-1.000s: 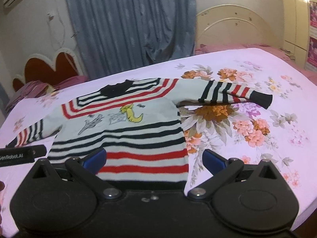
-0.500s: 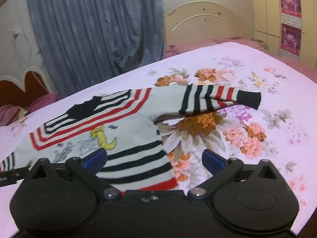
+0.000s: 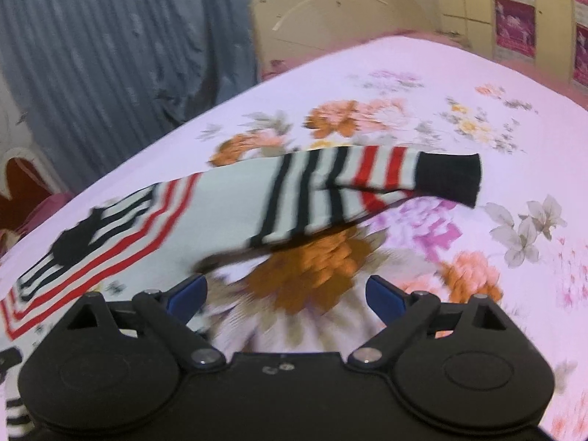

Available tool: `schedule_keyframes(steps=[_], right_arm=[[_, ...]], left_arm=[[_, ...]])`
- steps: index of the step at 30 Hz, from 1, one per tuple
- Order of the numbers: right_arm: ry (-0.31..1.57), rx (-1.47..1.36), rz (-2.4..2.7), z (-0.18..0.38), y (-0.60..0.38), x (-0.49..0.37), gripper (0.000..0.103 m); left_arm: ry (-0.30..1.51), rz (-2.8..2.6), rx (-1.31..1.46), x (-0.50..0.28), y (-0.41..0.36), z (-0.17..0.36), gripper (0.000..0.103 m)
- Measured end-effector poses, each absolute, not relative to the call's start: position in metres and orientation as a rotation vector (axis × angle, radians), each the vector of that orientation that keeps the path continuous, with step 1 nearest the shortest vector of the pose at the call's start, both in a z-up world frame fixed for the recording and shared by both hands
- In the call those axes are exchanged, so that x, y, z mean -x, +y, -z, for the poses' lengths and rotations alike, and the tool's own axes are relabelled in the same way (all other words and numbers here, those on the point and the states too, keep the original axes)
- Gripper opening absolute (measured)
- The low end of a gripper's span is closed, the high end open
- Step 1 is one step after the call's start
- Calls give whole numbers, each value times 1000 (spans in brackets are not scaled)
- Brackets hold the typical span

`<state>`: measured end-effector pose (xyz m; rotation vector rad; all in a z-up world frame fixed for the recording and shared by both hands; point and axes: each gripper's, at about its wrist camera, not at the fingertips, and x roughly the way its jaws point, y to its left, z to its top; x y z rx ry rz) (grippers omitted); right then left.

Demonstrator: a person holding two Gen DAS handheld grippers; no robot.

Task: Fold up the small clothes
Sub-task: 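Reach the right tool to the black sleeve cuff and close on it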

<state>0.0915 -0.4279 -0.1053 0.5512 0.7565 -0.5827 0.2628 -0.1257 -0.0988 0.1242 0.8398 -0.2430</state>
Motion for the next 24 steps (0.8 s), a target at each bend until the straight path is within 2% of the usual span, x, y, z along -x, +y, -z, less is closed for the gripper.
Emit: schedule_keyframes(steps=[10,16,19,22,23,24], right_arm=[[737,-684,697,145,-518,-102,90],[688,-759,737,161,-547,-109,82],[654,-787,768,164,-560,-110,73],[636,-770,802,166,-568,-115,45],[632,-758,816,166,-570,-115,32],[630,-747,822,166,-571,-116,25]], left_arm=[[850,197,-126,-289,-149,119,103],[860,161,-131,-299,-146,123,103],[855,162,-136,-301,-143,123,103],[864,160,-134,-303,-139,123,103],[869,159,-132,-304,-137,123,103],[869,158,-130,-304,-135,123,103]])
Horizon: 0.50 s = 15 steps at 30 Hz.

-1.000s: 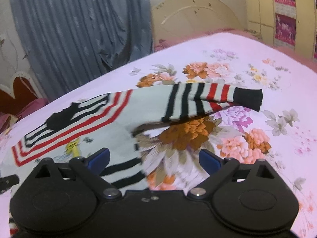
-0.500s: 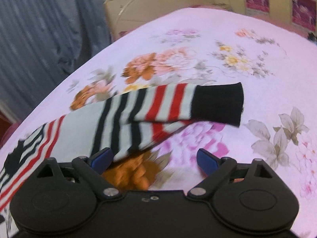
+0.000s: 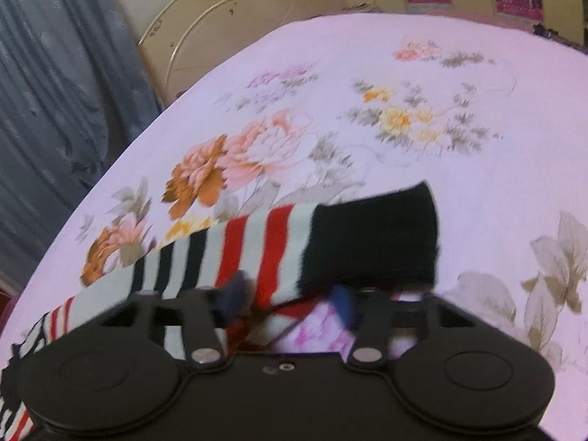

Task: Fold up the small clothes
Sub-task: 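Reach the right tool to the black sleeve cuff and close on it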

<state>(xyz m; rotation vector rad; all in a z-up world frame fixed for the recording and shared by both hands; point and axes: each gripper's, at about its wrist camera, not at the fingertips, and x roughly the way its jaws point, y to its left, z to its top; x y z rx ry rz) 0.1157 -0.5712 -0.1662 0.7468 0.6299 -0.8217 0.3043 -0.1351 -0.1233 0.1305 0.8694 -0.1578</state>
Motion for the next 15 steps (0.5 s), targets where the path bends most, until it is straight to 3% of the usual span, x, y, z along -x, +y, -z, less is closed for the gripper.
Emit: schedule_keyframes(steps=[5,15], right_arm=[[597,-669,800,154,-561,-120,18],[521,-430,488,88,-455,-194,17]], left_arm=[[841,169,-140,-303,-127,119,103],[774,123,-119,-305,-83,97,103]])
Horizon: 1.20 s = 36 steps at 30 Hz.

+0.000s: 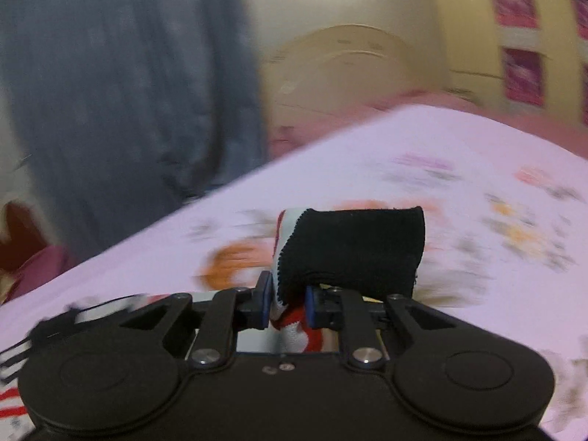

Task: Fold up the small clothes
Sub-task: 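Reach the right tool to the black sleeve cuff and close on it, then carry the held sleeve across the sweater chest with the right tool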

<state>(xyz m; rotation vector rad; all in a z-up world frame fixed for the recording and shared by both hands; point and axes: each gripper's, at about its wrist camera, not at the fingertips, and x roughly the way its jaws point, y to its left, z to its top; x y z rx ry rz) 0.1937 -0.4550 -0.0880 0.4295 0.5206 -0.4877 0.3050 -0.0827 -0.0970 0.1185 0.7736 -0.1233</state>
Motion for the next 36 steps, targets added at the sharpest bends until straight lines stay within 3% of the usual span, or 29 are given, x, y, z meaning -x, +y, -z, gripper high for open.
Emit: schedule_keyframes(steps=[9,14,25,31,35,36], right_arm=[[674,-357,140,115,-295,-289,18],[783,-336,12,135,-244,-310,34],[707,-260,188,108,-310,-234,56],[731,-248,324,131,-345,-207,57],[756,-253,365,145,-361,-202,57],[764,-261,369,150,-363,-204,57]], left_arm=[[794,110,-11,-319,-16,95,103],[840,165,35,-329,-6,105,103],[1025,440,293,-360,-65,150,103],[1060,468,357,-367,-93,175,102],[1006,467,365,-368,-99,177,89],[993,465,374,-370,-99,178,81]])
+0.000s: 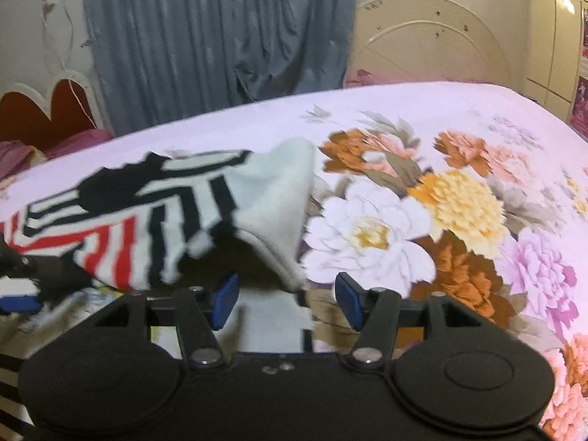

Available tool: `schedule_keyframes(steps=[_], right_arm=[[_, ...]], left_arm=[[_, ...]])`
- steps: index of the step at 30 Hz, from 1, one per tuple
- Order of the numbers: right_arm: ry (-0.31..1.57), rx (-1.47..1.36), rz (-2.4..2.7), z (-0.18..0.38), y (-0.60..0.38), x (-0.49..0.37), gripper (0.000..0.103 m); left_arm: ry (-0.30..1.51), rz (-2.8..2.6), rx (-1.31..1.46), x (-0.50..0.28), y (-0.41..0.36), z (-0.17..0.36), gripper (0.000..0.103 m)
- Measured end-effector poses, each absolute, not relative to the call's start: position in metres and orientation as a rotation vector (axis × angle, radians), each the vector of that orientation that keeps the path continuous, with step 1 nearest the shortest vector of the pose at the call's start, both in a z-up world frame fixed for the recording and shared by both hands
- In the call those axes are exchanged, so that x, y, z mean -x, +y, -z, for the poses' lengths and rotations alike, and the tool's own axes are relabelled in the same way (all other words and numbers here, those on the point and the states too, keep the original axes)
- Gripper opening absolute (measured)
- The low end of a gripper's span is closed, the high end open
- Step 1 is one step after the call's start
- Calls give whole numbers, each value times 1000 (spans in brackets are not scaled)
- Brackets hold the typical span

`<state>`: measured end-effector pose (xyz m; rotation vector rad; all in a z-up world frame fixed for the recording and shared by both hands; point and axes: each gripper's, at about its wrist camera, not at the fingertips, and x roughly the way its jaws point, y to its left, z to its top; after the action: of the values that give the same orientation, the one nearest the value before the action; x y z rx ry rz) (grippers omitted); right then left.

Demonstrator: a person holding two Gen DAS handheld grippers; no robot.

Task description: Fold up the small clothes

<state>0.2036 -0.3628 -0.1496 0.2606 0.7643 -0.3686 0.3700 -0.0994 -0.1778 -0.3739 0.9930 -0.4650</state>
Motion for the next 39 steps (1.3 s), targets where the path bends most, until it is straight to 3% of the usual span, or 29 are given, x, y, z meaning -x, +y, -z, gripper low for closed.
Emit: schedule_keyframes(steps=[2,5,6,7,17,21,26,29,31,32,34,37,39], right_arm=[[775,-273,371,157,-365,-210,56],[782,-278,372,163,-369,-216,52],[788,-280,370,164,-369,-219,47],[792,-282,365,166,-369,-222,44],[793,-272,367,166,-364,-236,28],[779,-283,351,164,-360,-236,16],[822,-302,381,176,-367,-231,14],[835,-328,352,175,-373,-227,16],[829,-329,333,168,-375,-221,23],[827,-334,330,165,-376,-217,28],[803,-348,328,156,-378,-208,33],[743,-340,329,140,-382,-203,34],[713,-331,319,134,-387,-212,47]], left_arm=[[977,463,387,-373,-98,179,70],[979,470,402,-377,-92,183,30],[996,486,414,-378,-91,184,8],[1003,490,413,-379,-91,186,7],[806,503,430,-378,-49,123,6],[880,401,377,-389,-27,152,6],[935,373,318,-385,-36,188,6],[935,376,263,-388,-43,182,6],[902,366,216,-384,-40,171,9],[886,350,199,-382,-38,165,15],[840,284,176,-371,-26,156,39],[767,247,175,-361,-15,139,42],[757,288,170,-362,-21,132,42]])
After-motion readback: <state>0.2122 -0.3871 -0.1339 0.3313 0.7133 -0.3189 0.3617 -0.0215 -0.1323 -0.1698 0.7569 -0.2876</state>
